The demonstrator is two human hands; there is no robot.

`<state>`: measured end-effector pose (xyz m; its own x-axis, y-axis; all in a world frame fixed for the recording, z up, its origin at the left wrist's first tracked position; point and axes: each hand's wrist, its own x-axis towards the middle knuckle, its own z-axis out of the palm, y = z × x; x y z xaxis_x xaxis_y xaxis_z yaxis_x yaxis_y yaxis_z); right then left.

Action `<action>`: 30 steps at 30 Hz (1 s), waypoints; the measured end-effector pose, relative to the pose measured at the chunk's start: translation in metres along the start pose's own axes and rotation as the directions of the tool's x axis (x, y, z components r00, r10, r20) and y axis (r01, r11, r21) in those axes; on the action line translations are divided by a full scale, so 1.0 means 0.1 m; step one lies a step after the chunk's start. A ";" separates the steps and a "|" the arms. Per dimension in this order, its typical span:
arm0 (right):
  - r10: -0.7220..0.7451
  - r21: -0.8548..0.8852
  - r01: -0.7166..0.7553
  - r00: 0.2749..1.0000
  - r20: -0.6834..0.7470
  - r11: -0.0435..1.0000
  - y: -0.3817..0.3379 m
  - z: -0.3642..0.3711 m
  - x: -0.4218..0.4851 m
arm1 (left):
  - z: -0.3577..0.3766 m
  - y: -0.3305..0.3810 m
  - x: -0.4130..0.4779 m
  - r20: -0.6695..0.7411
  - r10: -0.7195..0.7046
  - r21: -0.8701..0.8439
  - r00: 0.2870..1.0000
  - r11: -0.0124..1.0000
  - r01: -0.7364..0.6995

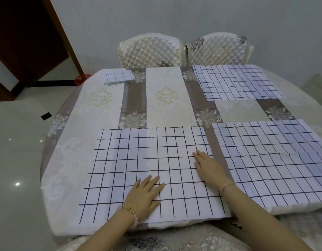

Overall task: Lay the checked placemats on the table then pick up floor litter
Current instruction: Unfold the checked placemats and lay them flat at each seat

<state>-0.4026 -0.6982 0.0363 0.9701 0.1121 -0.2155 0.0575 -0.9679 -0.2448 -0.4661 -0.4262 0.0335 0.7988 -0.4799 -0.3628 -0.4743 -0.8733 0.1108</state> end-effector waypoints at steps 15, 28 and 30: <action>-0.008 0.010 0.007 0.997 0.078 1.000 0.05 -0.03 0.03 | -0.21 0.07 -0.07 -0.003 0.001 -0.073 1.000 0.997 -0.001; -0.155 0.550 0.093 0.986 0.067 0.830 -1.20 -0.22 -0.01 | -0.31 -0.45 -1.81 -0.198 -0.797 -0.822 0.571 0.452 0.346; -0.248 0.610 0.136 0.963 0.103 0.781 -1.69 -0.19 -0.15 | -0.11 -0.49 -2.25 -0.175 -0.891 -0.874 0.419 0.337 0.350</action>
<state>-0.4226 -0.5407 0.0985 0.8959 0.3712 -0.2442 0.0327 -0.6033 -0.7969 -0.6185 -0.2769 0.1198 0.8222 0.5622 -0.0887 0.4435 -0.5351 0.7190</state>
